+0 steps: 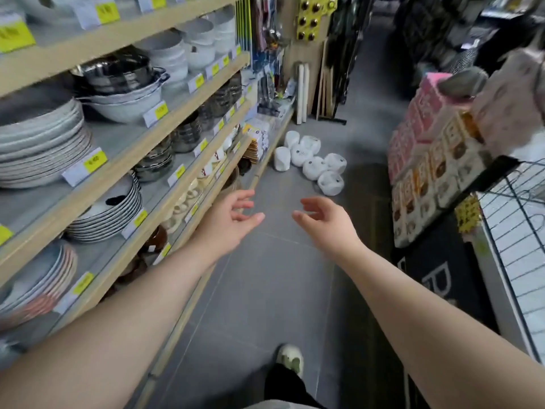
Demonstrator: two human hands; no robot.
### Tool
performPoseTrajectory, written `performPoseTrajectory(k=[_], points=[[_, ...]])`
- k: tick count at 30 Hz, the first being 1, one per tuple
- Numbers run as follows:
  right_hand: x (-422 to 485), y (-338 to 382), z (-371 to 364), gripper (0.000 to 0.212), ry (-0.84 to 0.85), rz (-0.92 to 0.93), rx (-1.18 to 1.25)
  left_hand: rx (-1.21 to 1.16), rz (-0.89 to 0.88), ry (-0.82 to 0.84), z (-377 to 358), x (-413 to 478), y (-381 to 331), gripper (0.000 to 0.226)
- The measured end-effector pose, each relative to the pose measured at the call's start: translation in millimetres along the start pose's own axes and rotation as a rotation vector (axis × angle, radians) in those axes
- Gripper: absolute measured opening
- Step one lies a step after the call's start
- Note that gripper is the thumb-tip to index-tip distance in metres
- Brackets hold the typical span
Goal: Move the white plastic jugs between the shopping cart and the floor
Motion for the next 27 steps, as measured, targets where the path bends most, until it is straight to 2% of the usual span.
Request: performPoseTrajectory(k=[7,14,21,27], points=[[168,12,59,0.039,-0.016,-0.021,-0.007,-0.010,0.007,-0.006,-44,166,-12,0.051],[314,8,75,0.039,-0.004,-0.076,0.000,-0.015,0.024,0.048,-80,315,9,0.048],[479,2,90,0.039,-0.082,-0.193,0.035,-0.017,0.014,0.164,-122,501,41,0.046],[584,-17,130,0.037,-0.167,-0.299,0.069,-0.008,0.026,0.281,-176,631,48,0.044]])
Point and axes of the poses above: each hand's wrist, its own x-axis towards the middle knuckle, its own z-axis out of the back of the hand, y = z × x, the point moved 9 cm from there along x, towards the middle knuckle, and after that the axes turned 8 degrees about -z, right-handed, at the moved point
